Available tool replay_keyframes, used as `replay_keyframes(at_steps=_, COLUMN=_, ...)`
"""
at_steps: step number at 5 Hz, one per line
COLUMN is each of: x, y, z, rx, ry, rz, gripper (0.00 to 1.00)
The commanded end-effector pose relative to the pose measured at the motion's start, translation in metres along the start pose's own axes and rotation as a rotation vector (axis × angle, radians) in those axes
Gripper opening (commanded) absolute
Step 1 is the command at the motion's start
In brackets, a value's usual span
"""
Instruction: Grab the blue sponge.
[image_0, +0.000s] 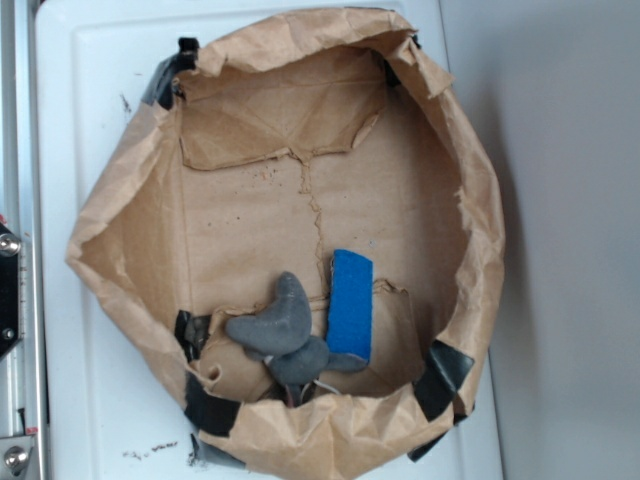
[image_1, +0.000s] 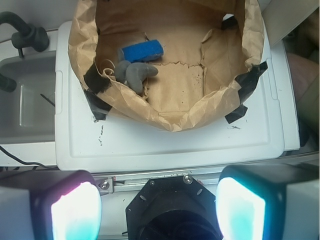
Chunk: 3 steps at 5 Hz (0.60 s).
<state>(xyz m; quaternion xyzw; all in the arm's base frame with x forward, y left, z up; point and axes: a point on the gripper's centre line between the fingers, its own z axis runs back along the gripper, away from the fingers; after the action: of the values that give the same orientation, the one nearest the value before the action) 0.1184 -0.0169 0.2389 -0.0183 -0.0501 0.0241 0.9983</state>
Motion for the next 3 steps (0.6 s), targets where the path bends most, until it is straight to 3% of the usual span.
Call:
replay_keyframes(at_steps=1, x=0.069, y=-0.010, z=0.004, rx=-0.073, ry=-0.050, rz=0.318, gripper=1.00)
replay_keyframes(at_steps=2, x=0.093, y=0.000, z=-0.015, rx=-0.108, ry=-0.089, rz=0.443, gripper=1.00)
replay_keyframes(at_steps=3, x=0.111, y=0.009, z=-0.046, rx=-0.094, ry=-0.091, rz=0.543, gripper=1.00)
